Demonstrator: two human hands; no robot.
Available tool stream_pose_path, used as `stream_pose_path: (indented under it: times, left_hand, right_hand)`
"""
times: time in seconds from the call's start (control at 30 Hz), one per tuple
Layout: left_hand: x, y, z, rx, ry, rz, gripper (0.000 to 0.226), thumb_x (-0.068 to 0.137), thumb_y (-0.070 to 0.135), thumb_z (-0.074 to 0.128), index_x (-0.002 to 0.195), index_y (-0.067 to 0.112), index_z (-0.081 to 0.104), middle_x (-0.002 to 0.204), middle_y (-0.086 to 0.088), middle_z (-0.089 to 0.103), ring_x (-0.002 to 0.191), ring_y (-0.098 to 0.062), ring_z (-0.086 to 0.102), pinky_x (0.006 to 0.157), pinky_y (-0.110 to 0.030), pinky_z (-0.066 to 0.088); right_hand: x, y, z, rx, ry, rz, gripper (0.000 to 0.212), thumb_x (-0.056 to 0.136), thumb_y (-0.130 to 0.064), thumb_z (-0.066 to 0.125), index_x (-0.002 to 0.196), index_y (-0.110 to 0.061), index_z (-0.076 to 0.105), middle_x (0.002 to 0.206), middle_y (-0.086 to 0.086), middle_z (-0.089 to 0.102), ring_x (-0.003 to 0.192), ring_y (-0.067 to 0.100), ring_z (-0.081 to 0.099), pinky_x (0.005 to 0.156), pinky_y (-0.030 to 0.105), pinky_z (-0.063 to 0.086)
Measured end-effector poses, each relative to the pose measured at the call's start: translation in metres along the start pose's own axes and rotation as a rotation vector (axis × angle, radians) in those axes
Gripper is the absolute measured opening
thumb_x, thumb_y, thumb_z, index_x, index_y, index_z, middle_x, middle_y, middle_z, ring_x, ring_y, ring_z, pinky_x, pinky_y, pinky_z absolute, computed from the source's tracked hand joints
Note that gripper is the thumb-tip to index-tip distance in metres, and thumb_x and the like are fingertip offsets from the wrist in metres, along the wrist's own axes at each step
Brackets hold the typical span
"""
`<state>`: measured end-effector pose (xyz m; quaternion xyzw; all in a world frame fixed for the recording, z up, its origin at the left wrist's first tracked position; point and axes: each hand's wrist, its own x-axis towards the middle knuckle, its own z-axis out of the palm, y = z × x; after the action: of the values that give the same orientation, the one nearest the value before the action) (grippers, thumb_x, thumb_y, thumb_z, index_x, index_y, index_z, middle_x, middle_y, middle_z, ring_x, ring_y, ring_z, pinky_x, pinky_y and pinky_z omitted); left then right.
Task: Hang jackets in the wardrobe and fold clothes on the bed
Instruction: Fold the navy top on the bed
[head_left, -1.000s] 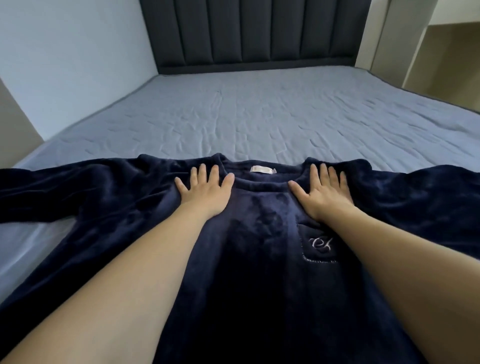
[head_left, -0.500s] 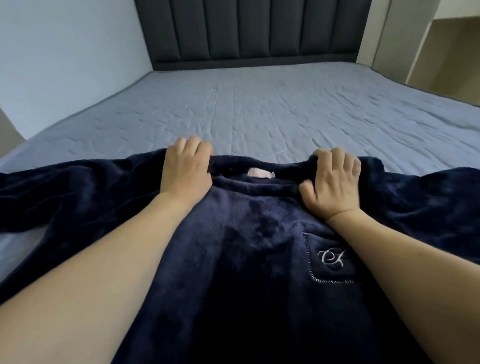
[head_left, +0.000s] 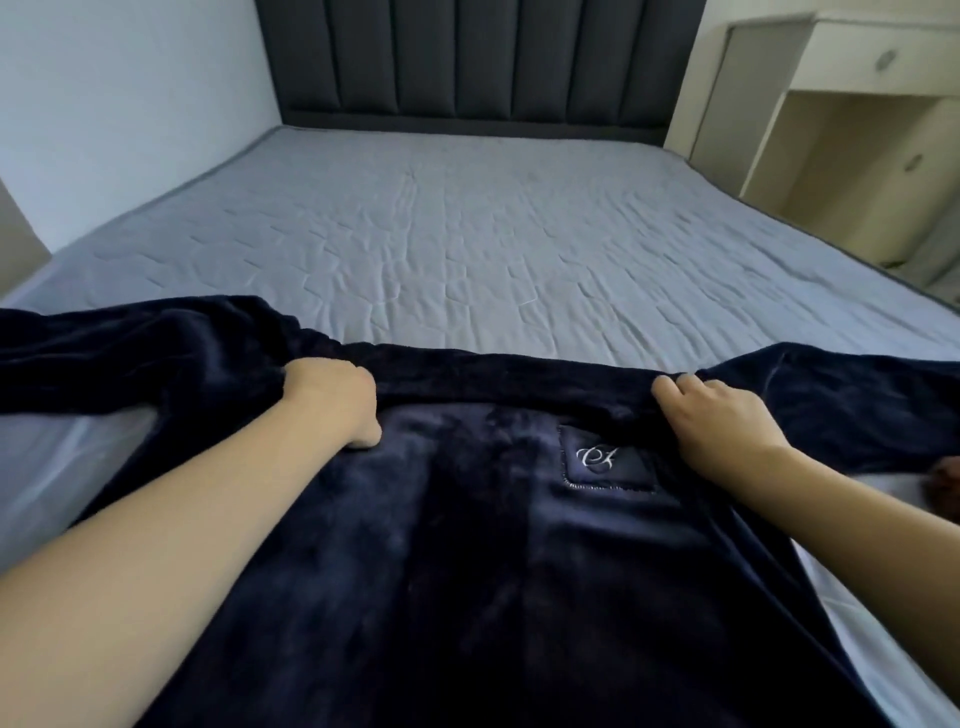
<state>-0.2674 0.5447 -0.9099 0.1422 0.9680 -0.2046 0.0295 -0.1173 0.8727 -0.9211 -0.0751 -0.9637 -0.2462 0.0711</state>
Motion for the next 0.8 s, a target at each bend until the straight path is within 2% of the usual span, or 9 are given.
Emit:
stream_pose_path:
  times: [0.1, 0.17, 0.2, 0.3, 0.4, 0.47, 0.57, 0.67, 0.8]
  left_hand:
    - [0.014, 0.010, -0.034, -0.342, 0.130, 0.053, 0.036, 0.079, 0.047, 0.037, 0.092, 0.020, 0.058, 0.103, 0.002, 0.059, 0.090, -0.021, 0.055, 0.070, -0.034, 0.041]
    - [0.027, 0.023, -0.035, -0.625, 0.291, 0.126, 0.036, 0.092, 0.042, 0.030, 0.098, 0.020, 0.058, 0.121, 0.003, 0.052, 0.108, -0.022, 0.050, 0.088, -0.044, 0.042]
    - [0.031, 0.030, -0.028, -0.710, 0.273, 0.147, 0.035, 0.096, 0.040, 0.029, 0.107, 0.023, 0.057, 0.130, 0.006, 0.047, 0.120, -0.023, 0.046, 0.100, -0.054, 0.036]
    - [0.032, 0.060, 0.020, -0.597, 0.068, 0.118, 0.051, 0.100, 0.044, 0.024, 0.150, 0.031, 0.023, 0.160, 0.003, 0.017, 0.149, -0.026, 0.011, 0.113, -0.068, 0.001]
    - [0.035, 0.074, 0.049, -0.491, 0.128, 0.064, 0.061, 0.098, 0.053, 0.014, 0.154, 0.037, -0.004, 0.164, 0.000, -0.008, 0.149, -0.023, -0.016, 0.107, -0.070, -0.014]
    - [0.038, 0.072, 0.046, -0.531, 0.071, 0.063, 0.062, 0.094, 0.060, 0.012, 0.152, 0.044, -0.005, 0.163, 0.005, -0.013, 0.148, -0.020, -0.023, 0.101, -0.072, -0.020]
    - [0.039, 0.065, 0.034, -0.568, -0.060, 0.080, 0.062, 0.091, 0.067, 0.012, 0.149, 0.052, -0.006, 0.162, 0.011, -0.019, 0.145, -0.016, -0.029, 0.100, -0.072, -0.022]
    - [0.041, 0.048, 0.018, -0.632, -0.106, -0.035, 0.066, 0.088, 0.073, 0.003, 0.150, 0.051, -0.002, 0.163, 0.009, -0.016, 0.146, -0.017, -0.027, 0.100, -0.070, -0.025]
    - [0.047, -0.007, 0.028, -0.548, -0.158, -0.304, 0.084, 0.086, 0.078, 0.005, 0.156, 0.033, 0.002, 0.163, -0.001, -0.015, 0.147, -0.020, -0.024, 0.108, -0.067, -0.020]
  right_hand:
    - [0.011, -0.008, -0.021, 0.028, -0.334, -0.005, 0.023, 0.083, -0.021, 0.050, 0.105, -0.014, 0.047, 0.099, -0.001, 0.058, 0.094, 0.025, 0.063, 0.063, 0.032, 0.040]
    - [0.031, -0.013, -0.043, 0.128, -0.606, 0.037, 0.028, 0.068, -0.033, 0.053, 0.089, -0.015, 0.056, 0.091, -0.003, 0.059, 0.090, 0.024, 0.061, 0.074, 0.032, 0.044]
    - [0.042, -0.013, -0.051, 0.214, -0.665, 0.078, 0.034, 0.063, -0.040, 0.052, 0.087, -0.016, 0.059, 0.096, -0.001, 0.062, 0.093, 0.023, 0.060, 0.082, 0.036, 0.043]
    - [0.068, -0.030, -0.050, 0.531, -0.367, 0.144, 0.044, 0.079, -0.058, 0.035, 0.090, -0.021, 0.055, 0.124, 0.002, 0.052, 0.125, 0.025, 0.041, 0.108, 0.060, 0.017]
    - [0.065, -0.075, -0.028, 0.915, -0.210, 0.289, 0.055, 0.085, -0.069, 0.022, 0.116, -0.031, 0.048, 0.137, -0.001, 0.041, 0.138, 0.027, 0.026, 0.107, 0.069, -0.010]
    - [0.053, -0.098, -0.006, 0.790, -0.234, 0.216, 0.069, 0.086, -0.074, 0.011, 0.146, -0.042, 0.022, 0.157, -0.003, 0.020, 0.148, 0.029, 0.002, 0.103, 0.069, -0.020]
    - [0.043, -0.101, 0.021, 0.645, -0.130, 0.155, 0.070, 0.084, -0.075, -0.001, 0.149, -0.048, -0.002, 0.162, -0.006, 0.000, 0.148, 0.027, -0.014, 0.101, 0.069, -0.024]
    - [0.043, -0.101, 0.028, 0.605, -0.129, 0.147, 0.071, 0.081, -0.077, -0.007, 0.147, -0.051, -0.009, 0.162, -0.007, -0.006, 0.147, 0.026, -0.018, 0.099, 0.068, -0.025]
    - [0.050, -0.103, 0.028, 0.690, -0.227, 0.231, 0.069, 0.081, -0.073, -0.010, 0.147, -0.053, -0.004, 0.162, -0.009, -0.007, 0.147, 0.024, -0.019, 0.100, 0.066, -0.027]
